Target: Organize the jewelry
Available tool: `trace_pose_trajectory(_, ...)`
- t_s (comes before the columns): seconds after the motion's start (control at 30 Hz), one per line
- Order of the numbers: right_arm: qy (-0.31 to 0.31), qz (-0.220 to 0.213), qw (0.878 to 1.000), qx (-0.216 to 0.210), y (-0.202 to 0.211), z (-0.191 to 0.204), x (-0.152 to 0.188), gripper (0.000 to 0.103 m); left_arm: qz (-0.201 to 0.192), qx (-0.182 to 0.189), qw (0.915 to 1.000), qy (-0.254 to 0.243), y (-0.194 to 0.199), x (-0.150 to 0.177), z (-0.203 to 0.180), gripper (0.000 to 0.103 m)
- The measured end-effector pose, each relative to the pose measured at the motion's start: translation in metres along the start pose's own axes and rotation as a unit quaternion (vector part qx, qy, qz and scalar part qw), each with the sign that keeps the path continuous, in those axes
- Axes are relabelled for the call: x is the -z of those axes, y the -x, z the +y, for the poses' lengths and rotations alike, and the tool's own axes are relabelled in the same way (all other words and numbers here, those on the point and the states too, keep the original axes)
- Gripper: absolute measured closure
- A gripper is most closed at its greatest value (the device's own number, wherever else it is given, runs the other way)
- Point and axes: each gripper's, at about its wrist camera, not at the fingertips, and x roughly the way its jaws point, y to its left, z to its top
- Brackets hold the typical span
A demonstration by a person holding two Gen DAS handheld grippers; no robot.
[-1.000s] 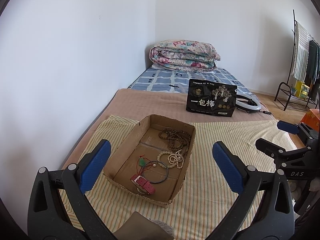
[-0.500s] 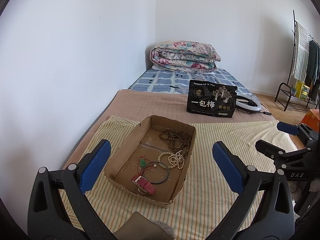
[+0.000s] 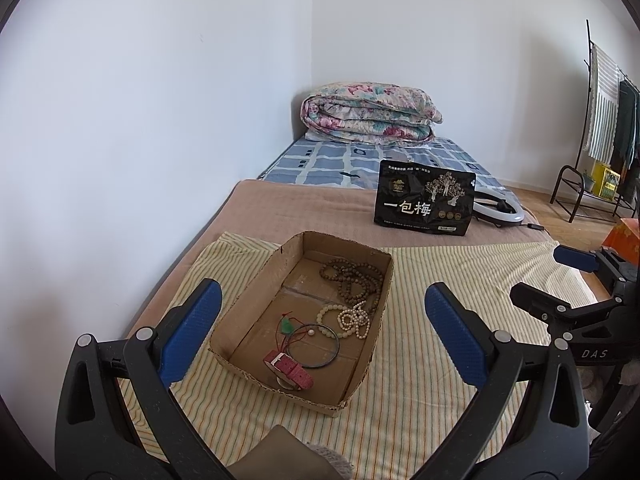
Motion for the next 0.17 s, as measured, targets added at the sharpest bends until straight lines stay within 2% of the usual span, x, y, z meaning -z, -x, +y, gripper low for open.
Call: trace_pose_trajectory(0.17,0.000,0.000,1.000,0.001,0.0002,0.0001,-0.0002,0.000,-0.010,-0.007,0.9999,-0.007,0.0009,-0.0019,0.0000,0.000)
